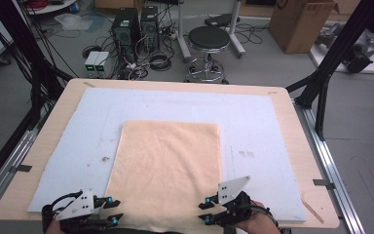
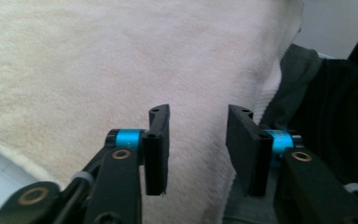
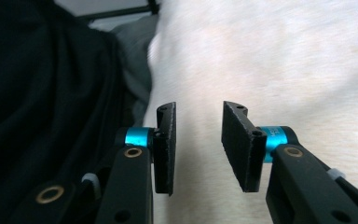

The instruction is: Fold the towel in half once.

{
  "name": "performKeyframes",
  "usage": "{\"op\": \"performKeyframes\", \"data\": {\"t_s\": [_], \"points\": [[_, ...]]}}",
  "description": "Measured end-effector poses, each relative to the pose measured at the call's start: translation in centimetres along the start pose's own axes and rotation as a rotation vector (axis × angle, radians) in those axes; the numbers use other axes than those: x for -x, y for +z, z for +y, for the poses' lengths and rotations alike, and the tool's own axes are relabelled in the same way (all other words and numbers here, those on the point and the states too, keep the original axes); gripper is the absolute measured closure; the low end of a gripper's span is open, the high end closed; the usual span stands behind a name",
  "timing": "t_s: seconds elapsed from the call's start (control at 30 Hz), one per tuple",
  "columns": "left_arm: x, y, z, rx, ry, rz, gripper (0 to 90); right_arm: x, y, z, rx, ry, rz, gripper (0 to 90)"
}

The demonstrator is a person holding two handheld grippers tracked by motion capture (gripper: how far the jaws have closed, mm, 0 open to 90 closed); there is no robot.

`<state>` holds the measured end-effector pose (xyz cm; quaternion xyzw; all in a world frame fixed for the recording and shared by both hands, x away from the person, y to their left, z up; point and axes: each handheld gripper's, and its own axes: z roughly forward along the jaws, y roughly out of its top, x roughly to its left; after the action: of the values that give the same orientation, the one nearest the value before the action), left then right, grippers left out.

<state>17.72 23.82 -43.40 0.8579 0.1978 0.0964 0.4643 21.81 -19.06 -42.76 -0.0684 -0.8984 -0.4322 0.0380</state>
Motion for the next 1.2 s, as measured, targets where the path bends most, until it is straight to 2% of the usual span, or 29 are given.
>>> {"op": "performKeyframes", "data": {"t_s": [0.07,0.23,0.37,0.57,0.67,0.93,1.07,1.2], "points": [[-0.4,0.3,0.2,0.004,-0.006,0.011,54.7,0.4,-0.2,0.0,0.016,0.008,-0.031,61.9],[-1.8,1.0,0.7,0.03,-0.047,0.039,53.1,1.5,-0.5,0.0,0.048,0.07,-0.106,56.6],[-2.7,1.4,1.0,0.037,-0.073,0.053,52.4,2.4,-0.9,-0.1,0.073,0.096,-0.158,51.9],[-3.6,1.6,1.2,0.051,-0.083,0.078,49.4,3.5,-1.2,-0.2,0.098,0.122,-0.23,44.6],[-3.9,1.8,1.3,0.061,-0.096,0.079,48.4,3.9,-1.3,-0.2,0.098,0.134,-0.251,42.0],[-4.9,1.8,1.5,0.083,-0.128,0.116,44.5,5.0,-1.8,-0.4,0.14,0.157,-0.313,36.5],[-5.3,1.8,1.7,0.077,-0.154,0.124,45.2,5.8,-2.0,-0.3,0.146,0.19,-0.321,32.5],[-5.6,2.1,2.0,0.073,-0.177,0.127,44.2,6.5,-2.0,0.1,0.142,0.184,-0.341,30.1]]}}
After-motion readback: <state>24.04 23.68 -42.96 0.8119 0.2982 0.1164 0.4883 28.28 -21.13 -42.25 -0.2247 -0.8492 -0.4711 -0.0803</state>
